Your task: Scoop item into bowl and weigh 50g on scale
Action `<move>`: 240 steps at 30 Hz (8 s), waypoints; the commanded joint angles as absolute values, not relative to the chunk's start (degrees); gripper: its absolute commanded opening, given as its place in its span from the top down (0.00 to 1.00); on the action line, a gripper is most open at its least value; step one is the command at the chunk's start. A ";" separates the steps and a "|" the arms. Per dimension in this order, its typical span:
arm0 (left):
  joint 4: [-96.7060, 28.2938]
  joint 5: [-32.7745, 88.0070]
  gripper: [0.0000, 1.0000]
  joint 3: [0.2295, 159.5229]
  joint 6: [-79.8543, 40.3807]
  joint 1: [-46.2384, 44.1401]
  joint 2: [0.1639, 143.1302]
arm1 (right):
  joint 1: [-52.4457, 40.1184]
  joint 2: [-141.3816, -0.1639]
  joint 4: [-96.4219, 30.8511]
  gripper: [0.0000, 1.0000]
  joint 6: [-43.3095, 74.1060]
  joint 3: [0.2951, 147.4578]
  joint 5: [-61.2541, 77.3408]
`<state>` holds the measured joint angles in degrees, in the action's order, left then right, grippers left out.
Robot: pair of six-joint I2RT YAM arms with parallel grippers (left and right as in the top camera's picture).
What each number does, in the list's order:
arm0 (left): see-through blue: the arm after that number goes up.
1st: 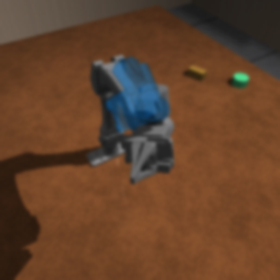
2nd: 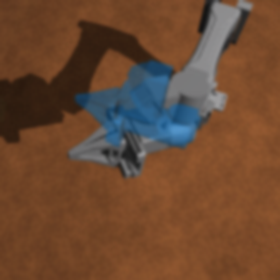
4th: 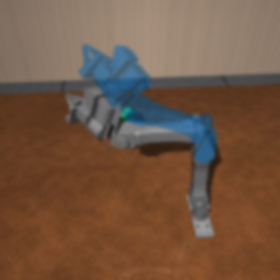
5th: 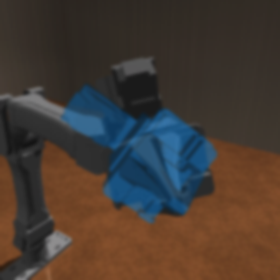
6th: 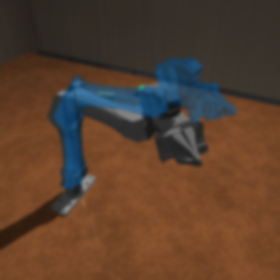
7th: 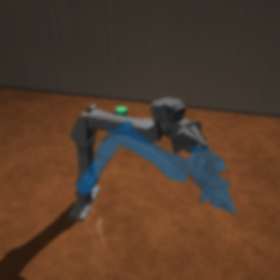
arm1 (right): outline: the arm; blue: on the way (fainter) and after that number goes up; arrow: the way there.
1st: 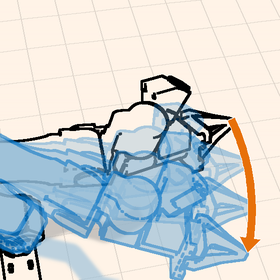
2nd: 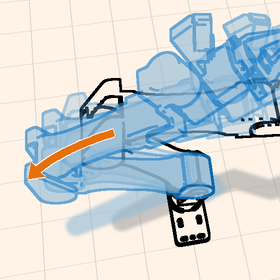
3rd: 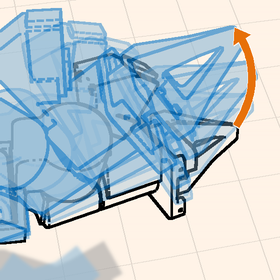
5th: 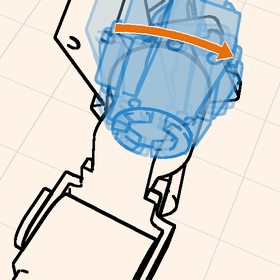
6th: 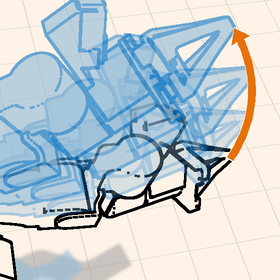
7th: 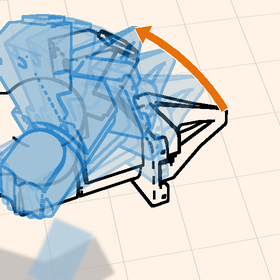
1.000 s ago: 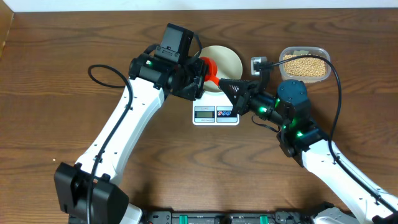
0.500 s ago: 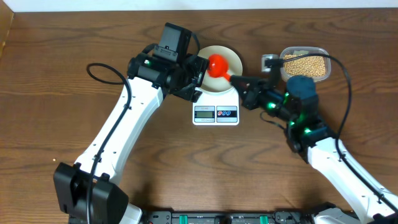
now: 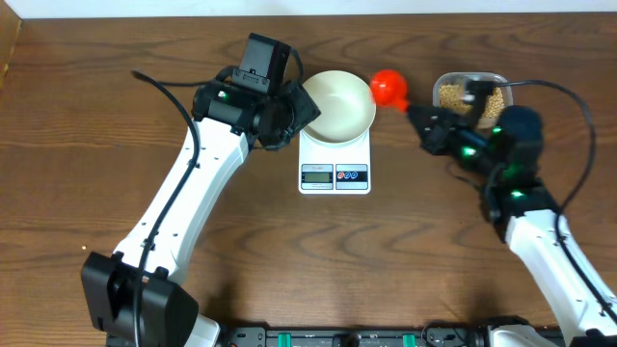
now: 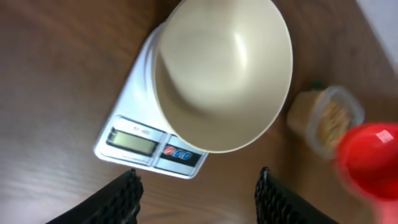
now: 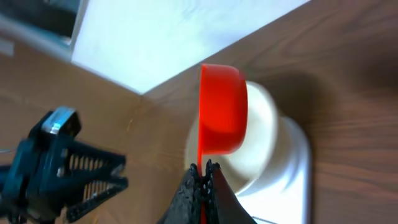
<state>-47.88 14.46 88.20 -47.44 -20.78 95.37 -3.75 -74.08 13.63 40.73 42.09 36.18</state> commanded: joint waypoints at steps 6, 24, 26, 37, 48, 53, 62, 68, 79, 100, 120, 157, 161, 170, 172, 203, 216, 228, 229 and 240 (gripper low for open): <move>-50.68 12.58 0.49 87.96 -20.80 -20.60 95.46 | 11.70 -68.23 4.56 0.99 34.50 43.11 45.65; -42.57 12.34 0.93 73.67 -19.97 -28.93 95.46 | 18.90 -67.55 -2.42 0.99 26.81 43.13 46.59; -40.32 12.27 0.92 72.14 -19.97 -30.11 95.46 | 18.87 -67.55 -2.72 0.99 26.65 43.11 46.63; -30.35 -1.10 0.92 62.89 -24.97 -40.32 95.46 | 18.87 -67.55 -3.92 0.99 26.02 43.11 46.61; -11.25 -3.62 0.93 54.92 -25.56 -42.06 95.77 | 18.87 -67.55 -5.17 0.99 25.15 43.11 46.61; -8.75 -5.26 0.93 54.85 -25.56 -42.06 98.52 | 18.87 -67.55 -5.17 0.99 25.17 43.11 46.63; -5.41 -5.65 0.93 54.85 -23.38 -41.23 102.56 | 18.87 -67.55 -5.58 0.99 25.12 43.11 46.63; -4.99 -5.65 0.93 54.85 -21.08 -39.44 102.72 | 18.87 -67.55 -5.72 0.99 24.99 43.11 46.72; -4.62 -5.61 0.92 54.85 -20.10 -38.92 102.76 | 18.87 -67.55 -6.90 0.99 24.97 43.11 46.68; -4.56 -5.58 0.93 54.85 -20.43 -38.96 104.20 | 18.87 -67.55 -8.43 0.99 24.95 43.11 46.68; -3.77 -1.78 0.93 54.85 -20.58 -39.05 104.92 | 18.90 -67.55 -8.43 0.99 24.56 43.11 46.65; -9.93 -8.29 0.93 54.85 -20.60 -39.07 110.26 | 18.87 -67.55 -8.84 0.99 24.53 43.11 46.70; -10.07 -8.43 0.93 54.85 -20.62 -39.07 110.26 | 18.87 -67.55 -8.86 0.99 24.56 43.11 46.68; -11.09 -10.81 0.93 54.85 -20.60 -39.07 110.26 | 18.87 -67.55 -8.86 0.99 24.56 43.11 46.70; -11.22 -10.81 0.93 54.85 -20.60 -39.07 110.26 | 18.87 -67.55 -8.86 0.99 24.56 43.11 46.70; -6.57 -3.29 0.93 55.02 -18.65 -39.07 105.10 | 18.90 -67.55 -8.82 0.99 24.53 43.11 46.68; -6.11 1.34 0.93 55.42 -18.63 -39.24 104.68 | 18.87 -67.55 -8.84 0.99 24.53 43.11 46.65; -6.22 -2.94 0.93 55.40 -17.80 -39.55 104.81 | 18.87 -67.55 -9.04 0.99 24.45 43.11 46.68; -6.33 -3.99 0.93 55.40 -17.80 -39.55 104.81 | 18.87 -67.55 -9.10 0.99 24.18 43.11 46.68; -6.52 -6.39 0.93 55.40 -17.85 -39.62 105.86 | 18.90 -67.55 -9.87 0.99 23.46 43.11 46.65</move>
